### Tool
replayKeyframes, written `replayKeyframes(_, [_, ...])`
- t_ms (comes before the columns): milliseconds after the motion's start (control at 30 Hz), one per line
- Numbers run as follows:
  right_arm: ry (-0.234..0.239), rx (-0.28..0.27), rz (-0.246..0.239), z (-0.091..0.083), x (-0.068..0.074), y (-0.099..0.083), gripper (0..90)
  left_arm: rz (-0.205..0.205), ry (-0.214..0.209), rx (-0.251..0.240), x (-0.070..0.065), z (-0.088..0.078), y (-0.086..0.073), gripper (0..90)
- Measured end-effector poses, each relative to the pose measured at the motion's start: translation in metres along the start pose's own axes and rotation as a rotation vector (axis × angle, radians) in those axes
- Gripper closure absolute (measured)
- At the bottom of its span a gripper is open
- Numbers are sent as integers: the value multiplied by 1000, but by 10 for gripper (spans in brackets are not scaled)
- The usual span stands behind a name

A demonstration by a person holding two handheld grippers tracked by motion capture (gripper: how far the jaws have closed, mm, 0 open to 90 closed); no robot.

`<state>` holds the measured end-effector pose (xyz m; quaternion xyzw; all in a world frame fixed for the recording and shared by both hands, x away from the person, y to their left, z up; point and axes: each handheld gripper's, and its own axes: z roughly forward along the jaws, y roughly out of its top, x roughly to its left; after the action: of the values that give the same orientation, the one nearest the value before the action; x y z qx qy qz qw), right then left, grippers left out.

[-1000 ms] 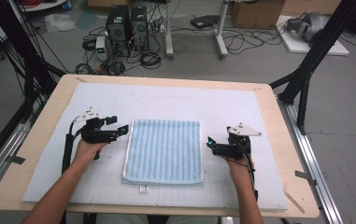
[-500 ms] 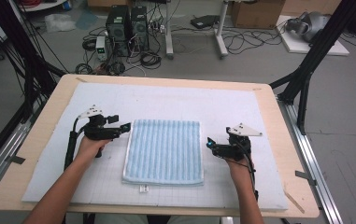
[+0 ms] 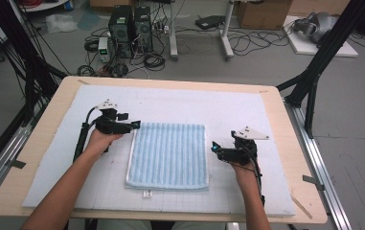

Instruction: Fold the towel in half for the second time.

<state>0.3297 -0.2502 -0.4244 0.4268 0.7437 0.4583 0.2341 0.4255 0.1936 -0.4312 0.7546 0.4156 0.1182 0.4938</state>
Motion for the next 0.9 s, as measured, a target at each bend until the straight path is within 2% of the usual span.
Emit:
replayKeyframes(133, [1,1,-1,0,0,0,116,30,18,42,0,9,0,290])
replayKeyframes(300, [2,3,6,0,-1,0,116,28,40,90,5,16,-6,322])
replayKeyframes(533, [4,14,4,2,0,-1,116,60,70,108,6,23,-9,422])
replayKeyframes(600, [4,15,6,2,0,-1,116,82,57,107,5,23,-9,457])
replayKeyframes(733, [7,22,5,3,0,-1,116,139,41,130,1,25,-9,565])
replayKeyframes(800, [9,24,1,4,1,-1,116,138,37,131,1,25,-9,611])
replayKeyframes(867, [10,27,3,4,1,-1,116,149,18,131,0,25,-10,709])
replayKeyframes(900, [10,26,3,4,1,-1,116,172,9,138,-1,25,-10,781])
